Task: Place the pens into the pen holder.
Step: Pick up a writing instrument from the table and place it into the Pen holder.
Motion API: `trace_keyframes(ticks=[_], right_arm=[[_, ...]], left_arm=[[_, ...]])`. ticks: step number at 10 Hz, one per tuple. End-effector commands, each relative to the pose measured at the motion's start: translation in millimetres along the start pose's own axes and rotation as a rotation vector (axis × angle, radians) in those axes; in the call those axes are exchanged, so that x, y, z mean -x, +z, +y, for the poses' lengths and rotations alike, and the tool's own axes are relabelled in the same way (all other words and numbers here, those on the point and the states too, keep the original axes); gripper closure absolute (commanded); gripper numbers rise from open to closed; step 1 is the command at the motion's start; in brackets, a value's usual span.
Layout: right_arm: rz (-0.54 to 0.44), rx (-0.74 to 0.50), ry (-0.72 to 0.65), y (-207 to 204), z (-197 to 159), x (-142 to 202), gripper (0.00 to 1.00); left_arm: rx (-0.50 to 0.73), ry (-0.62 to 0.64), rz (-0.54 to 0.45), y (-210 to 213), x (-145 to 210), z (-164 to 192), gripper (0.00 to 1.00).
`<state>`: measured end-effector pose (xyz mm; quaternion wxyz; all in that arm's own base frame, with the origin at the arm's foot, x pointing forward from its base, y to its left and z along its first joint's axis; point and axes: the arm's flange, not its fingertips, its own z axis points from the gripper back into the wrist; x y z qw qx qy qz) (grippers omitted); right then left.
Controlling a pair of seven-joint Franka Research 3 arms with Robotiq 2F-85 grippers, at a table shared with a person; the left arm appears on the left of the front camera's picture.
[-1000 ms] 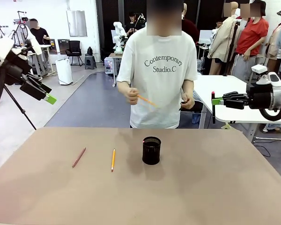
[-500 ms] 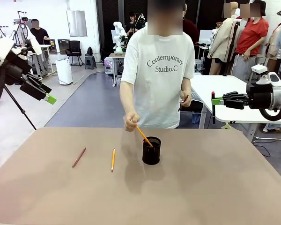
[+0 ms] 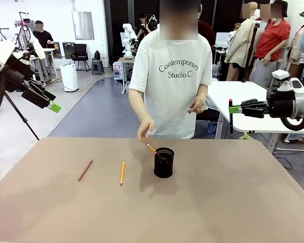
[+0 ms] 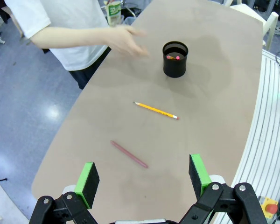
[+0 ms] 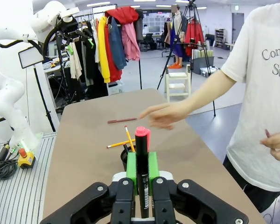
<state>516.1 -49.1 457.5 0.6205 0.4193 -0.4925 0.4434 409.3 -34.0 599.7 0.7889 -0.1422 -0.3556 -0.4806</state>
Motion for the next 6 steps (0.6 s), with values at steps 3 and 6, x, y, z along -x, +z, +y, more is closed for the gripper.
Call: trace_keyframes(ticks=[3, 6], right_arm=[[-0.004, -0.005, -0.004, 0.1, 1.0, -2.7, 1.0], [-0.004, -0.005, -0.004, 0.1, 1.0, -2.7, 1.0]], left_arm=[[0.005, -0.007, -0.006, 0.9, 1.0, -0.2, 0.0], [0.005, -0.007, -0.006, 0.9, 1.0, -0.2, 0.0]])
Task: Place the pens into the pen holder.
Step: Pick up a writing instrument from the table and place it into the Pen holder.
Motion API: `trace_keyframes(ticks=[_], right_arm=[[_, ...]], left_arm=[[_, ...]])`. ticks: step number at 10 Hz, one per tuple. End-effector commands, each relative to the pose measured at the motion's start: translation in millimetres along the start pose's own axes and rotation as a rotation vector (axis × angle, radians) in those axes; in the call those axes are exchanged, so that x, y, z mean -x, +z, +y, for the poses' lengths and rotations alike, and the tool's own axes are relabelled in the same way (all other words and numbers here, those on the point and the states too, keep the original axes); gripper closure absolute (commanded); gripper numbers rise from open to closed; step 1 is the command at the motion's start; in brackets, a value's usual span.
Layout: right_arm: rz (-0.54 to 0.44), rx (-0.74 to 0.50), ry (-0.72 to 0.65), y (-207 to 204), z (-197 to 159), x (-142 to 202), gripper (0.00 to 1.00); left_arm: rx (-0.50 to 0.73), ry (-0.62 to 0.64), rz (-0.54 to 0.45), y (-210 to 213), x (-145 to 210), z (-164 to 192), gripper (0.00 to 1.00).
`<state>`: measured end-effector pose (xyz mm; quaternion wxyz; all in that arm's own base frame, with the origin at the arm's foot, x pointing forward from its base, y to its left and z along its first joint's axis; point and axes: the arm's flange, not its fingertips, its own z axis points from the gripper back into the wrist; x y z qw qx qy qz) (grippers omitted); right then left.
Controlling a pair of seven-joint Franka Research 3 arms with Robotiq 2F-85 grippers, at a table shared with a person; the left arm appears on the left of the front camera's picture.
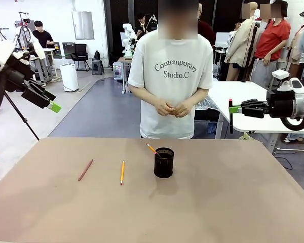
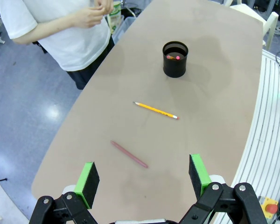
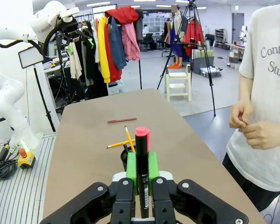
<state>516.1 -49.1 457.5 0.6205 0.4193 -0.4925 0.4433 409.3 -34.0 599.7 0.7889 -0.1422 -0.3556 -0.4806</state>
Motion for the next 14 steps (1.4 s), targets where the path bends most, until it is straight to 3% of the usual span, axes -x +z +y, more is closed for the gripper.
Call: trace_keyframes(ticks=[1, 14], right_arm=[[-0.004, -0.005, -0.004, 0.1, 1.0, -2.7, 1.0], [-0.004, -0.005, -0.004, 0.1, 1.0, -2.7, 1.0]], left_arm=[[0.005, -0.007, -0.006, 0.9, 1.0, -0.2, 0.0], [0.005, -0.007, -0.006, 0.9, 1.0, -0.2, 0.0]])
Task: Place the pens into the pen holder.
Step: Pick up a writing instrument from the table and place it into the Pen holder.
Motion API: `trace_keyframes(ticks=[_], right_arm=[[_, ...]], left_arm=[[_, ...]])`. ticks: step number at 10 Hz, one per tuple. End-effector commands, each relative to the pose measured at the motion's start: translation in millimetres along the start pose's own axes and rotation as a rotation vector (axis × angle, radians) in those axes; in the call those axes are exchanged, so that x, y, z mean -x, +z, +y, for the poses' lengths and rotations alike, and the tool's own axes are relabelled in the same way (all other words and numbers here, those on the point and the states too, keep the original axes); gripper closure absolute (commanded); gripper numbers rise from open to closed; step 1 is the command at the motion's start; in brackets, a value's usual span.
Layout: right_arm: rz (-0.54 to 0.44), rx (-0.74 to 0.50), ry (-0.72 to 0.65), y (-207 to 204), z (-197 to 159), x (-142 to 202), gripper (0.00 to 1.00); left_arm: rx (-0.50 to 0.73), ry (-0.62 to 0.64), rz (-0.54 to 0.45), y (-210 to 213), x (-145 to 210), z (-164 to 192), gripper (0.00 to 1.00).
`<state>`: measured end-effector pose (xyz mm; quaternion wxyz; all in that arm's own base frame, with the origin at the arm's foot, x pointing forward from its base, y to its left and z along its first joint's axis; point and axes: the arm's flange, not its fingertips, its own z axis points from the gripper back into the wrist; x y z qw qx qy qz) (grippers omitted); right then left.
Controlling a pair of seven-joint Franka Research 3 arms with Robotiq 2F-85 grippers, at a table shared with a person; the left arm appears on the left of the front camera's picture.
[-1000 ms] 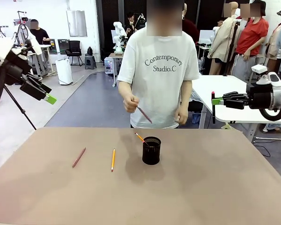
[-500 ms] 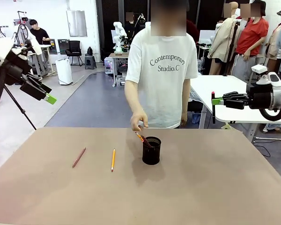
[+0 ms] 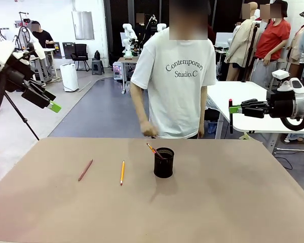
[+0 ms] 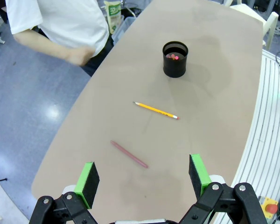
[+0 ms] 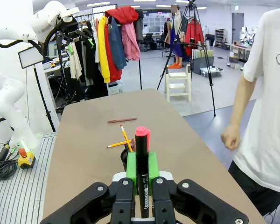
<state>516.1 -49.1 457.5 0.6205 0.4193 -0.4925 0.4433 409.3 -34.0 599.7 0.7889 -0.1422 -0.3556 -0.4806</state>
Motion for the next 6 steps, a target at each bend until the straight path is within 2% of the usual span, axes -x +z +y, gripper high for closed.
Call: trace_keyframes(ticks=[1, 6], right_arm=[[-0.004, -0.005, -0.004, 0.1, 1.0, -2.7, 1.0], [-0.004, -0.005, -0.004, 0.1, 1.0, -2.7, 1.0]], left_arm=[[0.005, -0.007, -0.006, 0.9, 1.0, -0.2, 0.0], [0.005, -0.007, -0.006, 0.9, 1.0, -0.2, 0.0]])
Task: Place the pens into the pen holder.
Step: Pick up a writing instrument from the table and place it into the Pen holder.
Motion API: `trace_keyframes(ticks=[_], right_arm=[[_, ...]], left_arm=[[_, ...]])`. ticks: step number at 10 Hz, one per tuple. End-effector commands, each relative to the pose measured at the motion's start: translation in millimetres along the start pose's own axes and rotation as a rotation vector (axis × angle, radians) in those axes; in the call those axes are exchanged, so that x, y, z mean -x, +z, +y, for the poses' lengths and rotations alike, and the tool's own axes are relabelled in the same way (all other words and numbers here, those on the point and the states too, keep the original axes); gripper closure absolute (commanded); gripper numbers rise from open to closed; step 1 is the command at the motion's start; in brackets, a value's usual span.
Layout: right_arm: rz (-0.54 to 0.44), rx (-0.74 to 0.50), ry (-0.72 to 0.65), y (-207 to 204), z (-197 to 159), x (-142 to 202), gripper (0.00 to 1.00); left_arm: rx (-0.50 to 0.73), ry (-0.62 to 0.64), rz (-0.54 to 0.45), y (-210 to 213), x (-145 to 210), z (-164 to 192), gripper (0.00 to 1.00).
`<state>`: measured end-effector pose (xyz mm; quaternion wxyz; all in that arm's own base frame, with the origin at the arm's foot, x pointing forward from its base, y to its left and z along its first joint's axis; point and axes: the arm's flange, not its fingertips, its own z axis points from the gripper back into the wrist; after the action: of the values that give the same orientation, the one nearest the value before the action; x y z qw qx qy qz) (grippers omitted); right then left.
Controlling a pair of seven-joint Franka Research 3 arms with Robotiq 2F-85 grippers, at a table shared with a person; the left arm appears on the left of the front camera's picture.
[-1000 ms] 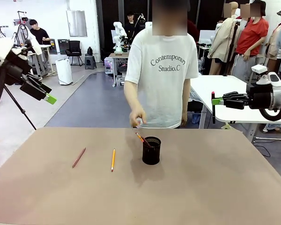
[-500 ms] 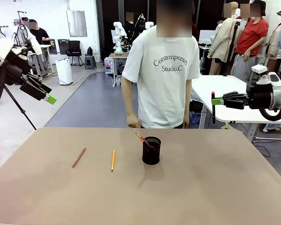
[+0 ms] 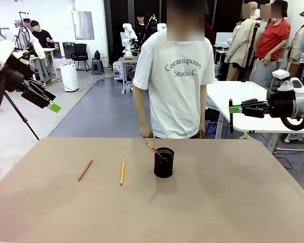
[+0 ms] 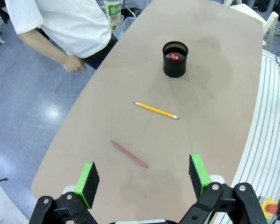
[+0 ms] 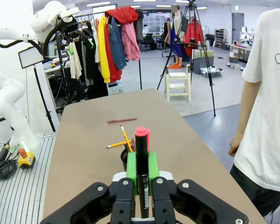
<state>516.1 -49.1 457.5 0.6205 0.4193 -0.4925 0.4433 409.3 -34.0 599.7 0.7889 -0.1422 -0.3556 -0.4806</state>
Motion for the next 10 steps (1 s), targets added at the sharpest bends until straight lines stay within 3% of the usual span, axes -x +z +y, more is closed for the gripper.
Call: trace_keyframes(ticks=[1, 9, 10], right_arm=[[-0.004, -0.005, -0.004, 0, 1, -3, 1.0], [0.0, 0.0, 0.0, 0, 0, 0, 1.0], [-0.078, -0.034, -0.009, -8, -9, 2, 1.0]], left_arm=[[0.005, -0.007, -0.006, 1, 1, 0, 0.0], [0.005, -0.007, -0.006, 1, 1, 0, 0.0], [0.005, -0.007, -0.006, 1, 1, 0, 0.0]])
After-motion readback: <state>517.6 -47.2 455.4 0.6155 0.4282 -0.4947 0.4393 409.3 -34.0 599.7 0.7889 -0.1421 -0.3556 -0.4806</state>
